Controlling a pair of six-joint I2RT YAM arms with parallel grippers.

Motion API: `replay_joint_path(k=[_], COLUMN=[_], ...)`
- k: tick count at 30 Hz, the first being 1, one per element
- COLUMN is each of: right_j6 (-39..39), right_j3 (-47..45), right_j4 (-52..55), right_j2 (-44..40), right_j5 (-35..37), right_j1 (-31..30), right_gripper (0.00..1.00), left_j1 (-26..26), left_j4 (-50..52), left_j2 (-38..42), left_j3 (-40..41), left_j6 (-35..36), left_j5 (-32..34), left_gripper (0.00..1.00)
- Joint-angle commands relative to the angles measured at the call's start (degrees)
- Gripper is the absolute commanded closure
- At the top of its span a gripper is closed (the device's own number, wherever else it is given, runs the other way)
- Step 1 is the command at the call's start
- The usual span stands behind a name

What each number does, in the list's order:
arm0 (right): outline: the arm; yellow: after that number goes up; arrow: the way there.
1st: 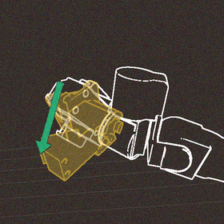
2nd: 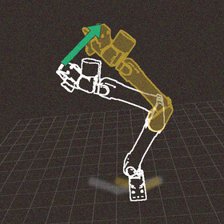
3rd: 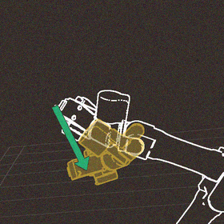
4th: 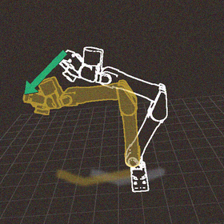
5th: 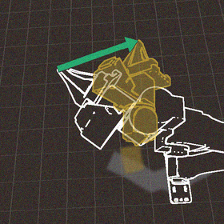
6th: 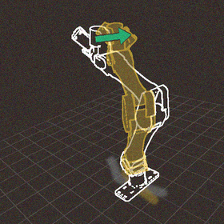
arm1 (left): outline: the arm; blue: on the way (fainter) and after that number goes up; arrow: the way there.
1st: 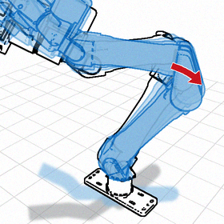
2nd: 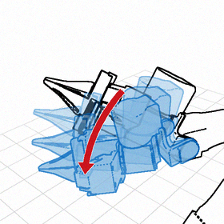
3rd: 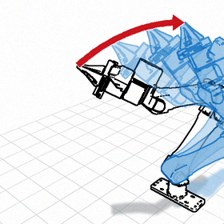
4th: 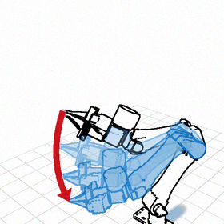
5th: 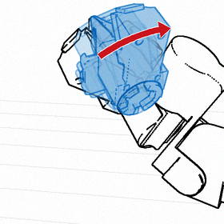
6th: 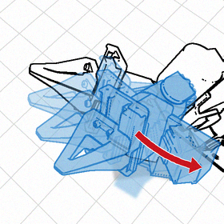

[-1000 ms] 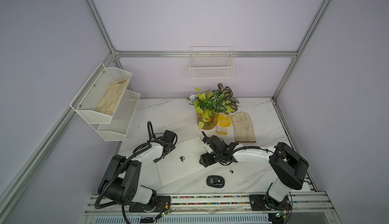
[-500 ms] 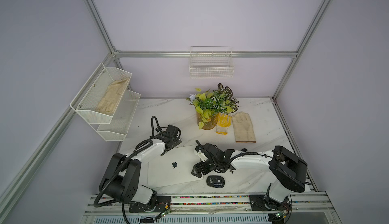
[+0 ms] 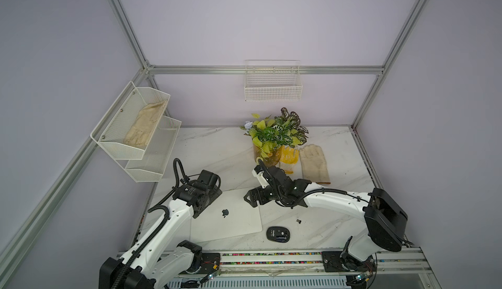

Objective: Insert the wireless mouse receiver into the laptop
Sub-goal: Adjust the laptop at the center of the board.

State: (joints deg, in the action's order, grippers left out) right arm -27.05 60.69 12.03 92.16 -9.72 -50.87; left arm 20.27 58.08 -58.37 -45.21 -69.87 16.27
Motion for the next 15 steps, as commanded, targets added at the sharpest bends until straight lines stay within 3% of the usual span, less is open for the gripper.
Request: replay_joint_path(k=[1, 5, 12, 15], right_j6=[0.57, 1.92, 3.11, 3.06], right_j3=[0.93, 1.96, 3.68, 4.18], right_j4=[0.87, 0.55, 0.45, 0.56], right_j2=[0.30, 0.92, 2.91, 3.53], right_j5=[-0.28, -0.12, -0.73, -1.09], right_j1=[3.53, 5.75, 7.74, 8.63], right_gripper=[0.03, 0.03, 0.03, 0.03], left_j1=[-0.23, 0.13, 3.09, 8.99], left_j4=[6.12, 4.34, -0.50, -3.27], left_j2=[-0.70, 0.25, -5.64, -9.22], left_j3=[3.26, 5.82, 3.99, 2.94], left_j6=[-9.01, -11.70, 6.11, 12.87], left_j5=[-6.98, -11.92, -15.54, -17.15], left_gripper=[0.00, 0.00, 0.23, 0.26])
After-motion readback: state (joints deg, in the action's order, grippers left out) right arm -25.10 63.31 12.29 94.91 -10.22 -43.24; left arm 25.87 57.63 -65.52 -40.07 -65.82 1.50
